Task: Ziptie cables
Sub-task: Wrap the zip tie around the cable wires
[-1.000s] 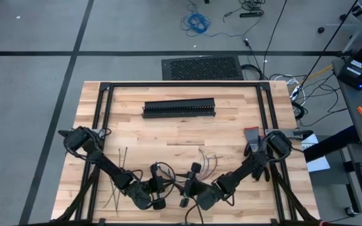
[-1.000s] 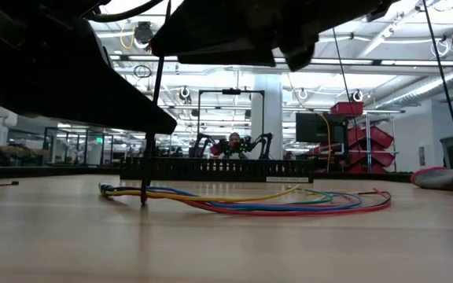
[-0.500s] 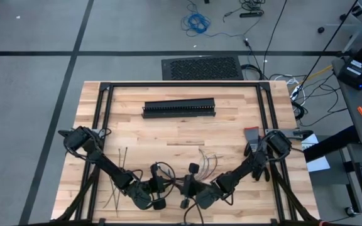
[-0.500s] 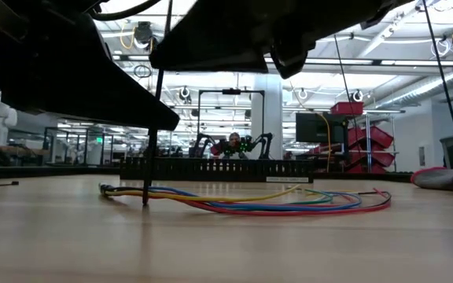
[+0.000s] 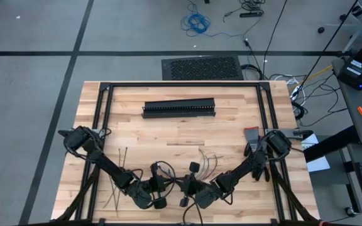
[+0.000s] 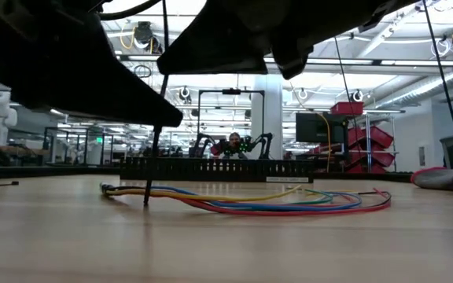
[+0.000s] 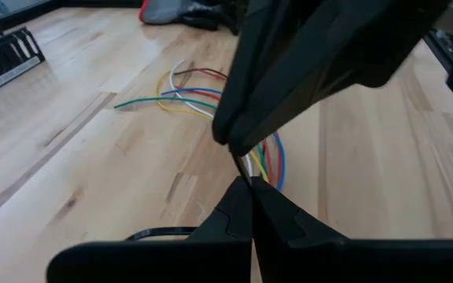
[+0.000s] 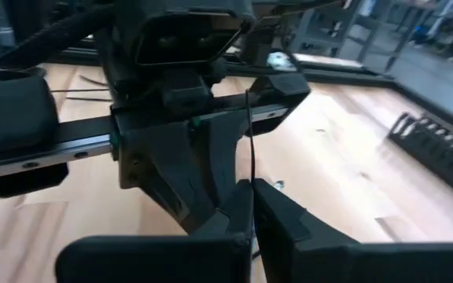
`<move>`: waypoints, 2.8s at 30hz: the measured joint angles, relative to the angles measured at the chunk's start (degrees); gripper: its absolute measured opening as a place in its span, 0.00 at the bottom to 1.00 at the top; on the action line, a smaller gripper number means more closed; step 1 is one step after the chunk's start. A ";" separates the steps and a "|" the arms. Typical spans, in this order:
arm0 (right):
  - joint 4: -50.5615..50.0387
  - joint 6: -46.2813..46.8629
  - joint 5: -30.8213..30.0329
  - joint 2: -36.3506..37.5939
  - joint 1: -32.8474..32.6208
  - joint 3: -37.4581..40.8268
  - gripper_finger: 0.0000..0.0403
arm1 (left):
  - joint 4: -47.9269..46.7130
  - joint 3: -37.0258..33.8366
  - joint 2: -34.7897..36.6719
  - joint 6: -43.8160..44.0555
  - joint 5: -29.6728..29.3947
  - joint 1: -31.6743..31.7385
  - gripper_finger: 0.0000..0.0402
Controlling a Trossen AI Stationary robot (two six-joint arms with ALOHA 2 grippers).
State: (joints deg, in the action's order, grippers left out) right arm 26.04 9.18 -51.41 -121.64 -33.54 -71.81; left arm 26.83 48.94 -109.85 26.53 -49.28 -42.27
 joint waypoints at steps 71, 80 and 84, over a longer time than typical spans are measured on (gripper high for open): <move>20.80 1.36 -17.67 0.15 -13.77 7.30 0.19 | 18.72 -0.08 -0.05 -17.26 7.48 0.11 0.01; 15.20 4.16 -20.22 -0.13 -15.60 6.84 0.12 | 19.09 -0.08 -0.03 -18.06 7.53 1.25 0.01; 12.92 7.17 -16.49 -0.13 -14.04 6.84 0.12 | 18.74 -0.08 -0.03 -18.54 7.52 1.34 0.01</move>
State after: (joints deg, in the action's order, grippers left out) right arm 38.97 16.35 -67.90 -121.78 -47.57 -64.97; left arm 45.57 48.86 -109.89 7.99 -41.76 -40.93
